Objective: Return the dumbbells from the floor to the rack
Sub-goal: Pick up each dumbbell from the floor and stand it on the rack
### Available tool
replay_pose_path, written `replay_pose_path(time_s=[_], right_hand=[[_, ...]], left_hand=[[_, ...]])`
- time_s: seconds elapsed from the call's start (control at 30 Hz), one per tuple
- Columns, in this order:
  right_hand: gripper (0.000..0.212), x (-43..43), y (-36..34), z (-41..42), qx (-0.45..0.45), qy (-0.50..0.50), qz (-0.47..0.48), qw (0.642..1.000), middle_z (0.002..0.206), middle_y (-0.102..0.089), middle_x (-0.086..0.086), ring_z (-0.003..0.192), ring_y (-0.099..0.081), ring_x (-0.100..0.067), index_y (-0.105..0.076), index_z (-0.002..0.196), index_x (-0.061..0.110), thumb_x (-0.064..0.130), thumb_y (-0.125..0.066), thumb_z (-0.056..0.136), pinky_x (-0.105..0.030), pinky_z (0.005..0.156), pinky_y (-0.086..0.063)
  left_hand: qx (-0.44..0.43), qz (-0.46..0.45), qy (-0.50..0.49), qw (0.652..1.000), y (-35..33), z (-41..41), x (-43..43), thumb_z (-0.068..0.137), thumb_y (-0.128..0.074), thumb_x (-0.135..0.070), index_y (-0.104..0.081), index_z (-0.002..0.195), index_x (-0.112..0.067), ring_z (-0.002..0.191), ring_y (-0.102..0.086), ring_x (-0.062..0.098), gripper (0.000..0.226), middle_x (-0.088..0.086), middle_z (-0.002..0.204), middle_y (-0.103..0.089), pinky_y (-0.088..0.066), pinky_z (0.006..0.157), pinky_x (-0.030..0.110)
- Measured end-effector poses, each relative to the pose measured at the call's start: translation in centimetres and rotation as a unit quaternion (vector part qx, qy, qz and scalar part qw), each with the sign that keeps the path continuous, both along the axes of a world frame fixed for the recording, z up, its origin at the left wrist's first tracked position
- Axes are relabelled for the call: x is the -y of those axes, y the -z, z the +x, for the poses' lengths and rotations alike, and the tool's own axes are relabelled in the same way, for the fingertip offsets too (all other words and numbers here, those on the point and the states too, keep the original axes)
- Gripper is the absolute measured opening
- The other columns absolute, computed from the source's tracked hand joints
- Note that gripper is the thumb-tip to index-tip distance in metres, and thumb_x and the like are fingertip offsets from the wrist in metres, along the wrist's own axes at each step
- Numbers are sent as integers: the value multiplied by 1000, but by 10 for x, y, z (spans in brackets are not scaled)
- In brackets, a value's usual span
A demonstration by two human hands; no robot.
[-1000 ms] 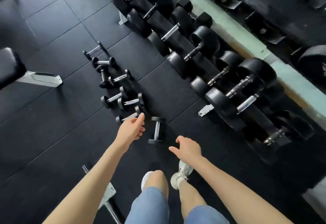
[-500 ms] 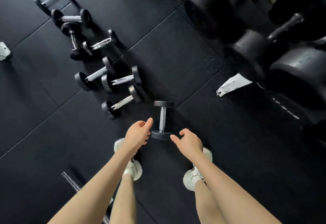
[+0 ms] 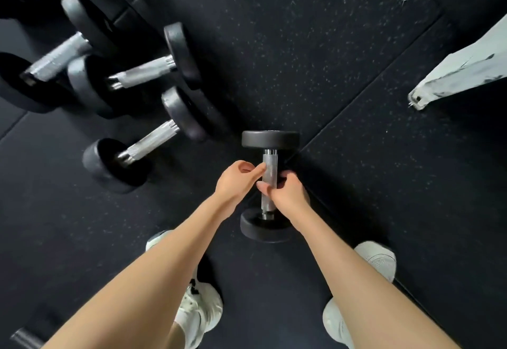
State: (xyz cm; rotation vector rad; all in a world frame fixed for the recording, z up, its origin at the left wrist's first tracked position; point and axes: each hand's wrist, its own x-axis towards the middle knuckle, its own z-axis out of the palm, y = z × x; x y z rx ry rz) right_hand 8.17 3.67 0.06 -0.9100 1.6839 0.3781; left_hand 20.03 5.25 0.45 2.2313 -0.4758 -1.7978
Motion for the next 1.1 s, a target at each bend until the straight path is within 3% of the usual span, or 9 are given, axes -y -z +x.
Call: replay_pose_path(time_s=[0.07, 0.17, 0.27, 0.47, 0.57, 0.67, 0.8, 0.97, 1.1], right_hand=[[84, 1, 23, -2, 32, 41, 38, 998, 135, -57, -8, 120, -57, -29, -39, 142, 15, 48, -76, 74, -43, 99, -49], [95, 2, 45, -10, 96, 106, 103, 984, 125, -65, -11, 111, -64, -28, -47, 136, 12, 54, -84, 60, -49, 103, -47], [52, 0, 49, -15, 150, 133, 118, 973, 101, -74, -11, 90, -72, -23, -59, 123, 7, 29, -77, 79, -47, 99, -51], [34, -9, 23, -14, 166, 148, 73, 972, 103, -70, -12, 94, -68, -26, -60, 118, 5, 20, -67, 89, -35, 84, -54], [31, -9, -14, -15, 161, 131, 63, 976, 102, -71, -17, 88, -67, -23, -63, 113, 4, 22, -69, 88, -32, 79, -54], [29, -9, -78, -21, 159, 101, 55, 980, 94, -71, -10, 77, -67, -15, -64, 109, 8, 27, -69, 87, -24, 68, -52], [34, -6, -185, -36, 166, 103, 55, 979, 97, -71, -10, 76, -67, -18, -59, 112, 9, 27, -71, 85, -33, 74, -55], [42, 11, -344, -65, 197, 78, 42, 976, 98, -68, -10, 73, -67, -19, -50, 120, 5, 24, -69, 88, -30, 71, -56], [45, 26, -470, -104, 219, 57, 22, 974, 106, -68, -9, 85, -71, -22, -45, 126, 11, 23, -67, 89, -40, 84, -58]], left_hand=[[-54, -9, -47, 997, 14, -6, 7, 87, -63, -41, -55, 123, -16, 96, -57, 7, 45, -4, 114, -61, -45, 72, 16], [-124, -27, -74, 989, 28, -11, 15, 89, -62, -33, -52, 125, -16, 92, -59, 6, 41, -3, 113, -63, -42, 57, 10], [-150, -53, -110, 981, 36, -16, 15, 89, -63, -27, -57, 115, -21, 84, -62, 19, 28, 0, 103, -66, -42, 44, 20], [-111, -46, -170, 978, 19, -25, 13, 89, -60, -8, -66, 103, -11, 78, -64, 16, 15, -1, 87, -68, -47, 50, 24], [-93, -48, -180, 978, -15, -27, 5, 87, -60, -4, -68, 100, -12, 86, -66, 17, 17, 0, 90, -70, -50, 64, 24], [-90, -46, -210, 972, -76, -31, 1, 88, -61, -5, -67, 93, -15, 81, -64, 13, 13, -2, 88, -69, -51, 67, 24], [-90, -49, -232, 967, -183, -41, 2, 88, -66, -19, -65, 86, -14, 64, -60, 18, 6, -1, 76, -68, -47, 55, 31], [-62, -75, -236, 967, -341, -70, 15, 85, -69, -23, -66, 89, -19, 81, -67, 17, 6, -1, 88, -71, -50, 55, 23], [-47, -115, -239, 963, -474, -109, 29, 83, -70, -20, -67, 87, -19, 81, -65, 15, 5, -3, 84, -70, -50, 61, 25]])
